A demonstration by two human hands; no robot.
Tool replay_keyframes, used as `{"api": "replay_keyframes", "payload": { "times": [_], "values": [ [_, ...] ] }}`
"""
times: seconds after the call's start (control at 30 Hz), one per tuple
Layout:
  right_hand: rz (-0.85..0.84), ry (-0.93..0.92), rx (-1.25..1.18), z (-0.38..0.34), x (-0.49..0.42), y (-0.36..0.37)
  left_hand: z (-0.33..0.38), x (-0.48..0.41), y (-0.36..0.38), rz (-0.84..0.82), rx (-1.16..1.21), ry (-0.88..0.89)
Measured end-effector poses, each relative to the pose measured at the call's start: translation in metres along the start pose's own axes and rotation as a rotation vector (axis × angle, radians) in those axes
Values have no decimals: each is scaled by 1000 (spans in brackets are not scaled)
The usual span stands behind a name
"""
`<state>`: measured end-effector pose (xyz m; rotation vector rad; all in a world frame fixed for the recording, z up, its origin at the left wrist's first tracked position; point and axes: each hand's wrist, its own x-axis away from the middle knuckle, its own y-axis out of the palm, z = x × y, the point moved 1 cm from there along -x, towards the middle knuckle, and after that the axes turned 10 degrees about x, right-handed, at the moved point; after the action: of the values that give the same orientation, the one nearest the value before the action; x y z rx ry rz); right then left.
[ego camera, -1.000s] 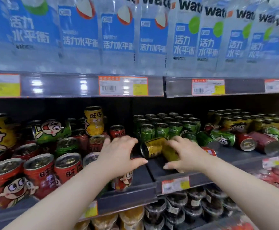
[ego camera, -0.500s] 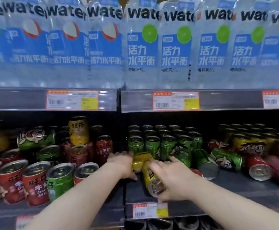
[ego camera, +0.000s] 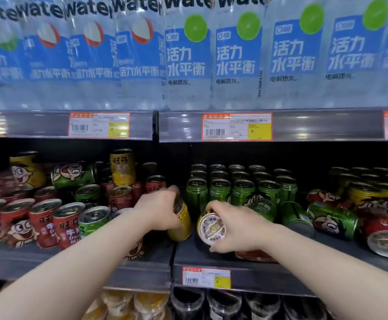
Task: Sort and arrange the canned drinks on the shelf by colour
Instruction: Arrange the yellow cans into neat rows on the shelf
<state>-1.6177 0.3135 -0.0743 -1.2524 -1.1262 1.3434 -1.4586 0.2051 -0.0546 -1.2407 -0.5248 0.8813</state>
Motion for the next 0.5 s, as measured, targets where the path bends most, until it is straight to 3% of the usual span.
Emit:
{"api": "replay_keyframes", "payload": {
  "times": [0.27,0.4,0.5],
  "values": [
    [-36,236,-358,13,-32,3,-11,2,-7,-158,28,89],
    [-86,207,-444,5,-33,3,-7,1,-1,-199,4,174],
    [-22,178,-376,11,-18,-8,-3,-1,2,-215,-35,214]
  ]
}}
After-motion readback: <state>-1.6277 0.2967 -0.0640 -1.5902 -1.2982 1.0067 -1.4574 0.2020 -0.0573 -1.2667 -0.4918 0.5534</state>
